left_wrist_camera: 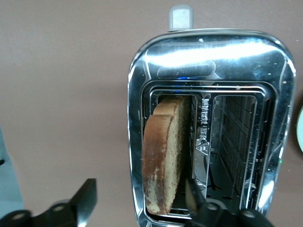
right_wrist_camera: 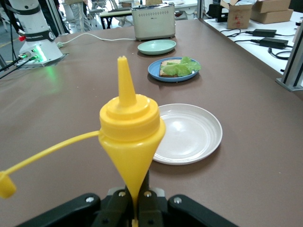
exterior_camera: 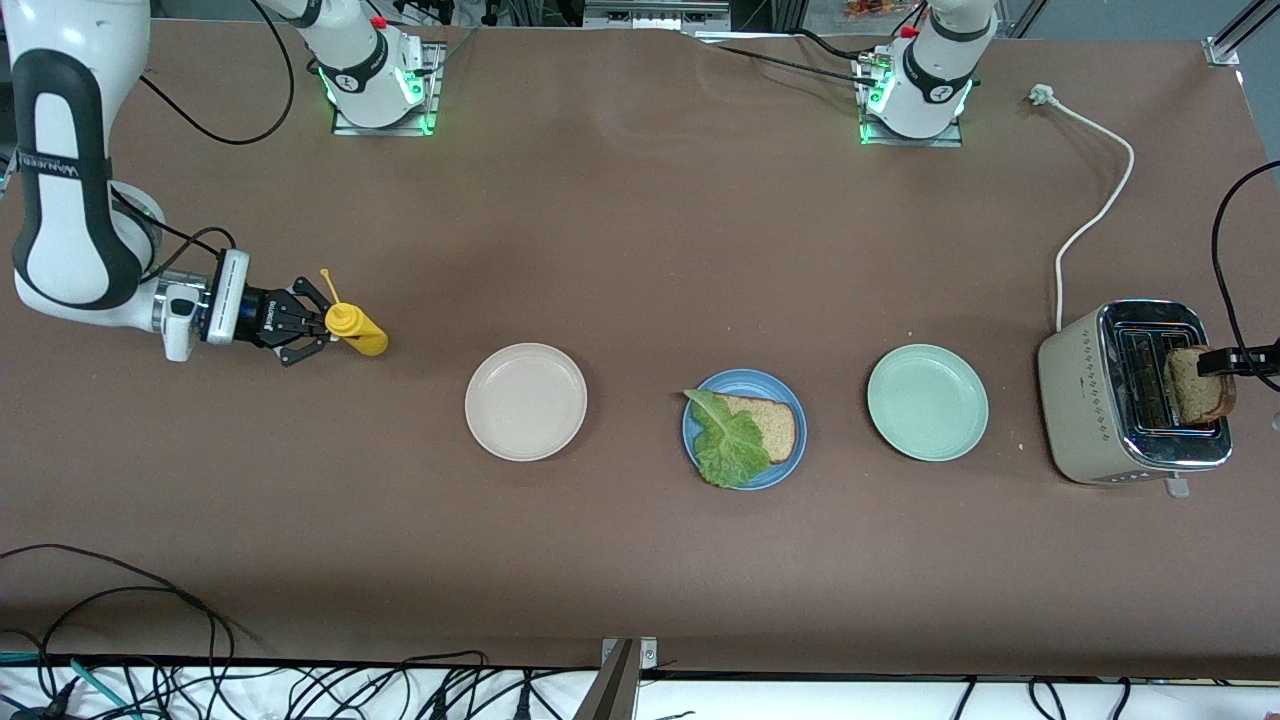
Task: Make sandwich in blue plate with both arms
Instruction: 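Set the mustard bottle upright while the left gripper grasps the toaster bread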
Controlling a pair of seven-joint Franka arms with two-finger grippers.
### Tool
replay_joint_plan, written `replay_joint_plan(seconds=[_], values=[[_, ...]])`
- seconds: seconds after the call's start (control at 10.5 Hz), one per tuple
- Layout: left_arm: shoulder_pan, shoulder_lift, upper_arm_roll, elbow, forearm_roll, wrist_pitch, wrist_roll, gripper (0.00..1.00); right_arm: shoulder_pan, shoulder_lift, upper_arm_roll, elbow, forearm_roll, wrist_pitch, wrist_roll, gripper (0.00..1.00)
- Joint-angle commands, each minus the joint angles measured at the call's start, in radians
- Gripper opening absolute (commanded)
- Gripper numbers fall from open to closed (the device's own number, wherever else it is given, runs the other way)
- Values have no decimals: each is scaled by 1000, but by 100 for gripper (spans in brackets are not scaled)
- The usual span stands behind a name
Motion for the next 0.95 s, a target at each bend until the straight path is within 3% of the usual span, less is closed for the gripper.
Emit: replay_joint_plan(seconds=[0.0,0.19,0.38,0.86], values=[[11,23,-7,37,-26,1,32,62,-43,130,-13,73,61,-148,-79,0],[11,23,-7,37,-28,1,70,22,-57,205,-43,109,68,-232,-129,0],[11,23,-7,37,-25,1,71,0,-65,231,-57,123,68,-245,-164,0],[11,23,-7,37,-23,2,73,0,-106,331,-57,158,103,-292,-267,0]])
